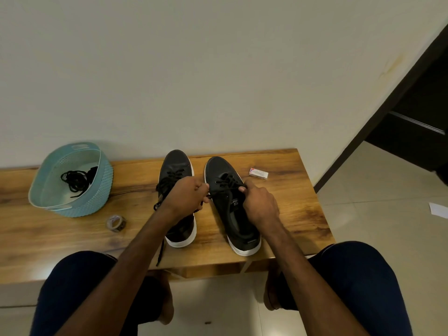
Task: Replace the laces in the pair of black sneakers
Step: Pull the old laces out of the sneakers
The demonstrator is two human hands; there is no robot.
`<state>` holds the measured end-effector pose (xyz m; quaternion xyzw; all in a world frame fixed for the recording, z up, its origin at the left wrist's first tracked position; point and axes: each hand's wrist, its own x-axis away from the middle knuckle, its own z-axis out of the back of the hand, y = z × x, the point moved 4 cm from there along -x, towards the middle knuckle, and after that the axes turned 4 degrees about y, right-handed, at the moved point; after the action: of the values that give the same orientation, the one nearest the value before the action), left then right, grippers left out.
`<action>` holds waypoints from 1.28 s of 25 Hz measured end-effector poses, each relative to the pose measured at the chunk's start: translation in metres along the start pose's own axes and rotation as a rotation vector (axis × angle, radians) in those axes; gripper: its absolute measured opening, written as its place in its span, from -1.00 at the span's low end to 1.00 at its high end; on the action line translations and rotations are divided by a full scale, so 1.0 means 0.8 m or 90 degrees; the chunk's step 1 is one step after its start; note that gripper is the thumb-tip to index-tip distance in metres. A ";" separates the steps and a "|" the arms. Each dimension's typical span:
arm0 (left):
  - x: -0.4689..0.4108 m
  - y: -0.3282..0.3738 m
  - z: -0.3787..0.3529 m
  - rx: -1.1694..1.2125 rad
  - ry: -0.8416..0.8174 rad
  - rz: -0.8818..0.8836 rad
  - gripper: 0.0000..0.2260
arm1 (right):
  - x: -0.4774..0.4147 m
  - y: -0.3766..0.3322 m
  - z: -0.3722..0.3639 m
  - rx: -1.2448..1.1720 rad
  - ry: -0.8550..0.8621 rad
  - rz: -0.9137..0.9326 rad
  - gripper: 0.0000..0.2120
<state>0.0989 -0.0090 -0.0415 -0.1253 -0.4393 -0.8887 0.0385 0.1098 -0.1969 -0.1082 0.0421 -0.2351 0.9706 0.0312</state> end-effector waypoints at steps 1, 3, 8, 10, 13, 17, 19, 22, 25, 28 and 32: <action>0.002 0.002 0.002 -0.008 -0.006 0.002 -0.72 | -0.001 0.001 -0.001 -0.020 -0.005 -0.011 -0.71; 0.007 0.006 0.003 -0.034 -0.026 -0.016 -0.69 | -0.001 0.000 -0.001 -0.052 -0.002 -0.029 -0.71; 0.006 0.006 0.005 -0.151 -0.081 -0.024 -0.68 | -0.003 0.004 0.006 -0.073 0.004 -0.059 -0.72; 0.004 0.004 -0.004 -0.334 -0.067 -0.031 -0.70 | 0.001 -0.002 0.008 -0.091 0.000 -0.039 -0.74; 0.001 0.017 -0.026 -0.492 0.102 -0.118 -0.64 | 0.008 0.001 0.017 -0.160 -0.072 -0.016 -0.71; -0.018 0.027 -0.064 -0.412 0.056 -0.173 -0.63 | -0.009 0.021 0.047 -0.230 -0.086 -0.007 -0.85; -0.023 0.028 -0.070 -0.376 0.051 -0.166 -0.69 | -0.015 0.018 0.052 -0.227 -0.017 0.038 -0.73; -0.025 0.033 -0.075 -0.348 0.062 -0.164 -0.79 | -0.011 0.004 0.030 -0.265 -0.045 0.119 -0.70; -0.029 0.031 -0.076 -0.303 0.072 -0.125 -0.85 | -0.014 0.008 0.025 -0.312 -0.007 0.122 -0.81; -0.032 0.026 -0.079 -0.264 0.077 -0.109 -0.91 | -0.022 0.012 0.017 -0.349 -0.027 0.086 -0.92; -0.035 0.017 -0.075 -0.168 0.098 -0.062 -0.84 | -0.030 0.013 -0.004 -0.393 -0.107 -0.007 -0.84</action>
<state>0.1169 -0.0659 -0.0728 -0.0391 -0.3198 -0.9466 0.0119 0.1324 -0.2054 -0.1181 0.1117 -0.5198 0.8465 0.0282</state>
